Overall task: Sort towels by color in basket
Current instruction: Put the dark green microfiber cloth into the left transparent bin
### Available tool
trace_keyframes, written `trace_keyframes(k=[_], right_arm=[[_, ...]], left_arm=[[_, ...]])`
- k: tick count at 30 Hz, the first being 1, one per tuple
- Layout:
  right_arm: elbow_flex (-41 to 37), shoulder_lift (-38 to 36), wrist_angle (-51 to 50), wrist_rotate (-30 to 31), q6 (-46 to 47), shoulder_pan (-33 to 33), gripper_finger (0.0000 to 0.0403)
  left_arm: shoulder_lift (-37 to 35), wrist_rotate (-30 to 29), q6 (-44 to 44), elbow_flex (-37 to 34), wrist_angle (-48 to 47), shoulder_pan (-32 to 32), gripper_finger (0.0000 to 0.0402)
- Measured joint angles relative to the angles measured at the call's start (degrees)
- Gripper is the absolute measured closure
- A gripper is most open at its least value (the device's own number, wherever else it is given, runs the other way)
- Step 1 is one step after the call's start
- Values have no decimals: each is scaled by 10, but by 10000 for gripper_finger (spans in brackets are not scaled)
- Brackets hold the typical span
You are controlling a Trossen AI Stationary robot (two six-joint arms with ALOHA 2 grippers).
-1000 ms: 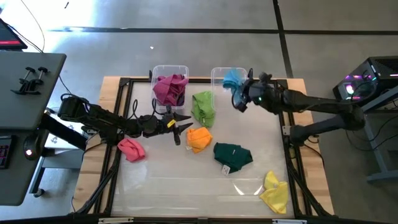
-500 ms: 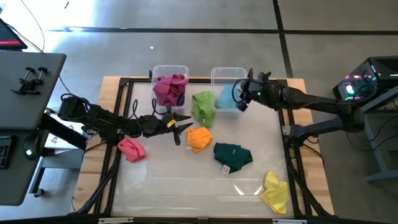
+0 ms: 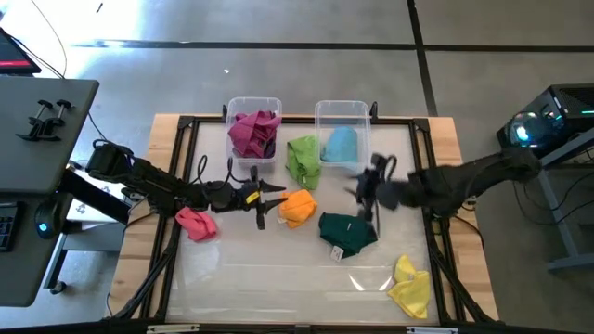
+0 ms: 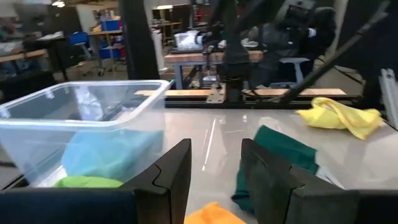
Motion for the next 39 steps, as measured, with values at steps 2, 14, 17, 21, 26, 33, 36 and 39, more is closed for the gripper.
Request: trace_keyframes(k=[2, 14, 17, 21, 26, 33, 36, 39], right_arm=[[0, 12, 0, 32, 30, 46, 263], [0, 180, -25, 99, 195, 178, 263], [0, 221, -22, 81, 231, 183, 263], [0, 247, -39, 47, 280, 181, 263], [-57, 210, -8, 3, 324, 168, 263], [-241, 125, 291, -10, 325, 147, 263], [-302, 127, 438, -1, 249, 138, 260], [-331, 130, 509, -17, 213, 123, 244]], left_arm=[[0, 1, 12, 0, 1, -6, 275], [0, 97, 90, 0, 4, 5, 275], [0, 99, 99, 4, 3, 9, 275], [0, 99, 91, 5, -5, 11, 275], [0, 99, 91, 5, -34, 12, 275], [0, 99, 116, 5, -34, 12, 275], [0, 99, 119, 5, -35, 12, 275], [0, 99, 115, 5, -40, 12, 275]])
